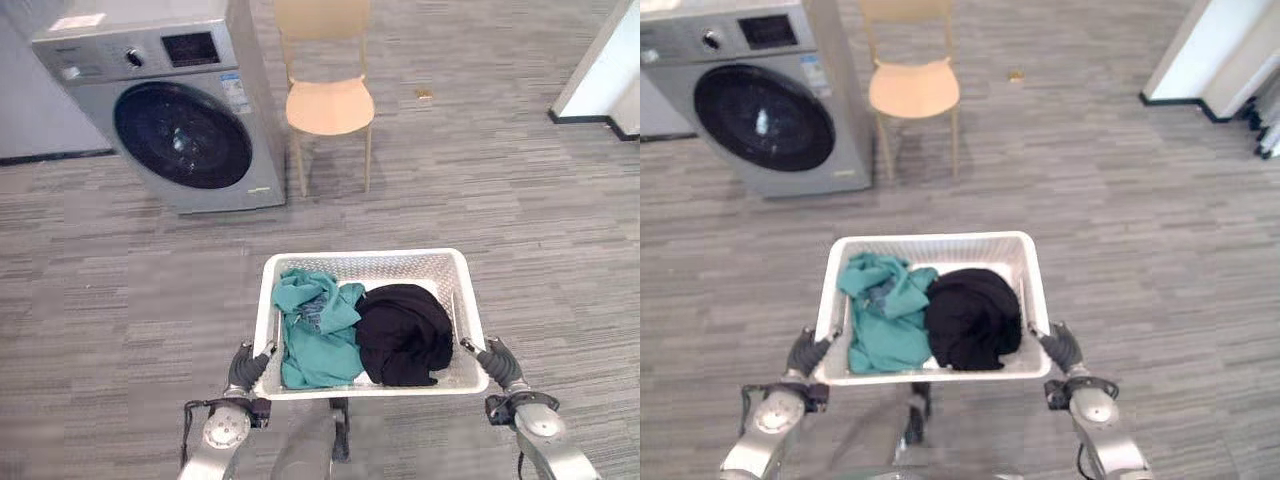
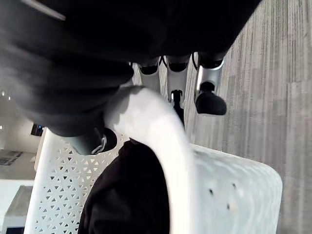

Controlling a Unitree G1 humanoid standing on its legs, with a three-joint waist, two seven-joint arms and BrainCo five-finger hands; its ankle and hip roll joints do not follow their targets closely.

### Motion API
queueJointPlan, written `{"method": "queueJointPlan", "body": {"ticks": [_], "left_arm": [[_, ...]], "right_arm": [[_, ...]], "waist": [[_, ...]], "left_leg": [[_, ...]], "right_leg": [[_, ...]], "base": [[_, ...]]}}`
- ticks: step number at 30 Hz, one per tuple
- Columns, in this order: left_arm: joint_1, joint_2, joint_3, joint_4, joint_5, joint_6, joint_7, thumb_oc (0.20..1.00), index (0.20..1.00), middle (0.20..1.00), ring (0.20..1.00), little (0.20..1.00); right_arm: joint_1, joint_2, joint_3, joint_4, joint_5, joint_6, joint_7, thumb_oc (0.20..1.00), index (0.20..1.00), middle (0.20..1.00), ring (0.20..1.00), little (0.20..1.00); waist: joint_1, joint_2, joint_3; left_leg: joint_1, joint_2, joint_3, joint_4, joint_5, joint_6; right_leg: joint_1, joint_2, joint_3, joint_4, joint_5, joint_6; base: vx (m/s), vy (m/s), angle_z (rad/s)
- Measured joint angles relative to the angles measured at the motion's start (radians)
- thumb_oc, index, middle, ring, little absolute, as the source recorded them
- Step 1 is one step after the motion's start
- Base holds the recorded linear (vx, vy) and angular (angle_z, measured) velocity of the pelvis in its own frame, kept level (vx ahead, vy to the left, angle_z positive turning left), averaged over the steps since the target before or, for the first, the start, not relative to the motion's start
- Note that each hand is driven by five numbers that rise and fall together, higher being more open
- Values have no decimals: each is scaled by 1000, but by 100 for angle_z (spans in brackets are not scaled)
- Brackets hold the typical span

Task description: Grab the laundry basket,head to the washer,open it,put in the laundry and shut it.

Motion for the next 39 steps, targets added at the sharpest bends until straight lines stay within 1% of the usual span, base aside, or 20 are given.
{"method": "queueJointPlan", "body": {"ticks": [3, 6, 8, 10, 11, 12, 14, 15, 17, 19, 20, 22, 25, 26, 28, 30, 31, 32, 35, 39], "left_arm": [[-20, 9, 11, -14, 0, -7, 0, 200, 200, 200, 200, 200], [-65, 25, 13, -14, -2, -8, 1, 200, 200, 200, 200, 200], [-69, 30, 12, -15, -7, -9, 0, 200, 200, 200, 200, 200], [-69, 29, 10, -14, -8, -10, 0, 200, 200, 200, 200, 200], [-72, 29, 8, -9, -8, -10, 0, 200, 200, 200, 200, 200], [-54, 26, -5, 1, -9, -9, 0, 200, 200, 200, 200, 200], [-27, 12, -13, 6, -8, -10, 0, 200, 200, 200, 200, 200], [-35, -13, -4, 34, -8, -7, 1, 200, 200, 200, 200, 200], [-26, -6, -12, 36, -7, -7, 0, 200, 200, 200, 200, 200], [-10, -26, -15, 36, -5, -6, -3, 200, 200, 200, 200, 200], [-8, -40, -23, 34, 3, -5, -2, 200, 200, 200, 200, 200], [-1, -41, -32, 34, 3, -6, -2, 200, 200, 200, 200, 200], [-14, -40, -29, 33, 0, -6, -2, 200, 200, 200, 200, 200], [-13, -43, -31, 33, 0, -7, -2, 200, 200, 200, 200, 200], [-10, -38, -28, 19, 0, -8, -2, 200, 200, 200, 200, 200], [-31, -42, -30, 26, 0, -8, -2, 200, 200, 200, 200, 200], [-37, -44, -31, 31, 0, -8, -2, 200, 200, 200, 200, 200], [-32, -41, -30, 31, 0, -8, -2, 200, 200, 200, 200, 200], [-22, -39, -31, 41, 0, -7, -2, 200, 200, 200, 200, 200], [-28, -41, -33, 48, 0, -5, -2, 200, 200, 200, 200, 200]], "right_arm": [[-21, 1, -2, -13, 0, 0, 0, 200, 200, 200, 200, 200], [-41, 11, -5, -35, -2, 0, -1, 200, 200, 200, 200, 200], [-47, 5, -6, -41, -2, 0, -1, 200, 200, 200, 200, 200], [-51, -7, -5, -40, -2, 1, -1, 200, 200, 200, 200, 200], [-50, -10, -4, -39, -2, 3, -1, 200, 200, 200, 200, 200], [-40, -14, -3, -16, -2, 6, 0, 200, 200, 200, 200, 200], [-27, -16, 2, -2, -2, 6, 3, 200, 200, 200, 200, 200], [-20, -18, -3, 4, -2, 3, 7, 200, 200, 200, 200, 200], [1, -16, 0, 8, -2, 7, 11, 200, 200, 200, 200, 200], [20, -13, -8, 11, -2, 7, 13, 200, 200, 200, 200, 200], [38, -12, -24, 21, 0, 7, 13, 200, 200, 200, 200, 200], [18, -23, -33, 18, 0, 3, 21, 200, 200, 200, 200, 200], [-13, -34, -35, 16, 0, 3, 23, 200, 200, 200, 200, 200], [-5, -29, -37, 15, 0, 3, 22, 200, 200, 200, 200, 200], [-4, -32, -37, 1, 0, 3, 21, 200, 200, 200, 200, 200], [-1, -28, -49, 0, 0, 3, 18, 200, 200, 200, 200, 200], [-1, -30, -49, -1, 1, 3, 17, 200, 200, 200, 200, 200], [-7, -29, -43, 2, 1, 3, 17, 200, 200, 200, 200, 200], [-3, -22, -32, 22, 1, 3, 9, 200, 200, 200, 200, 200], [2, -18, -32, 26, 1, 3, -1, 200, 200, 200, 200, 200]], "waist": [[-1, 11, -6], [-2, 15, -6], [-6, 26, -5], [-15, 42, 0], [-29, 42, 0], [-50, 41, -3], [-56, 51, -2], [-62, 74, -4], [-64, 64, -6], [-71, 77, -4], [-110, 82, -9], [-92, 80, -12], [-75, 60, -13], [-56, 54, -12], [-55, 44, -12], [-60, 39, -7], [-57, 24, 1], [-52, 23, 4], [-37, 40, 4], [-35, 42, 4]], "left_leg": [[118, -1, 43, -30, -59, 14], [218, 7, 51, -141, -59, 14], [263, 14, 50, -183, -59, 13], [298, 22, 44, -221, -65, 2], [306, 20, 34, -221, -72, -10], [331, 16, 23, -211, -85, -34], [354, 21, -4, -190, -137, -61], [356, 42, -54, -168, -181, -74], [401, 35, -72, -176, -199, -102], [441, 64, -128, -165, -233, -134], [436, 105, -167, -98, -234, -143], [427, 143, -137, -31, -221, -161], [257, 190, -141, 313, -185, -205], [189, 210, -125, 446, -174, -210], [150, 203, -73, 395, -200, -203], [98, 186, -1, 222, -204, -203], [92, 171, 13, 119, -186, -191], [64, 176, 18, 62, -158, -197], [24, 196, 16, -119, 5, -209], [22, 192, 30, -168, 33, -196]], "right_leg": [[-70, -37, 19, 265, 42, 48], [-252, -22, 6, 454, -33, 39], [-365, -2, -22, 409, -59, 12], [-472, 19, -55, 311, -43, 17], [-524, 21, -54, 253, -6, 15], [-584, 25, -71, 116, 166, -4], [-599, 24, -70, 20, 275, -8], [-620, 22, -80, -41, 297, 25], [-612, -2, -96, -88, 302, 33], [-583, 2, -83, -37, 367, 20], [-561, 30, -51, 47, 370, 1], [-543, 67, -54, 68, 343, -57], [-492, 81, -99, 30, 309, -107], [-432, 94, -100, -18, 306, -140], [-402, 92, -106, -54, 309, -135], [-358, 94, -112, -109, 298, -151], [-343, 92, -124, -123, 314, -132], [-331, 102, -125, -127, 305, -137], [-251, 169, -140, -127, 245, -139], [-190, 187, -114, -126, 188, -131]], "base": [[287, 114, -46], [203, 32, -29], [263, -5, -19], [189, -33, 4], [122, -42, 63], [353, -128, 62], [493, -144, 54], [379, -130, 63], [517, -238, 53], [353, -236, 91], [387, -294, 139], [263, -238, 72], [222, -170, 26], [218, -83, 14], [281, -47, 8], [219, -11, 31], [267, -1, 21], [275, 15, -1], [449, 76, -7], [376, 163, -11]]}}
